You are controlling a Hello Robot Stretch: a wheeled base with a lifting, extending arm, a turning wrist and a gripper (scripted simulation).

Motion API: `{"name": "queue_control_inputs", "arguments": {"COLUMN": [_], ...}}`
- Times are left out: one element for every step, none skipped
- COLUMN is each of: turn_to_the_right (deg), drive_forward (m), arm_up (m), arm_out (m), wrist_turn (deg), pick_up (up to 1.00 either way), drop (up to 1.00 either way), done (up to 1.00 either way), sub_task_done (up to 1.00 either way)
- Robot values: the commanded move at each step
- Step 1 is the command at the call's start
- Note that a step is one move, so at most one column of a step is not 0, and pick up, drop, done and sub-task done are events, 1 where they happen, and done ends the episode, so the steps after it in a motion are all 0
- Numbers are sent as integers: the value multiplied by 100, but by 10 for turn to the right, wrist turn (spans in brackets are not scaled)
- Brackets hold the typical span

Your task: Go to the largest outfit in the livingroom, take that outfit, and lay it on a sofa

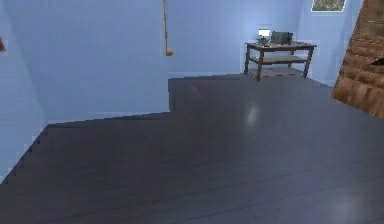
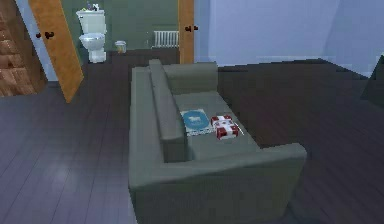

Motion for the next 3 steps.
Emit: {"name": "queue_control_inputs", "arguments": {"turn_to_the_right": [30,0,210], "drive_forward": [0,35,0], "arm_up": [0,0,0], "arm_out": [0,0,0], "wrist_turn": [0,0,0], "pick_up": [0,0,0], "drop": [0,0,0], "done": [0,0,0], "sub_task_done": [0,0,0]}}
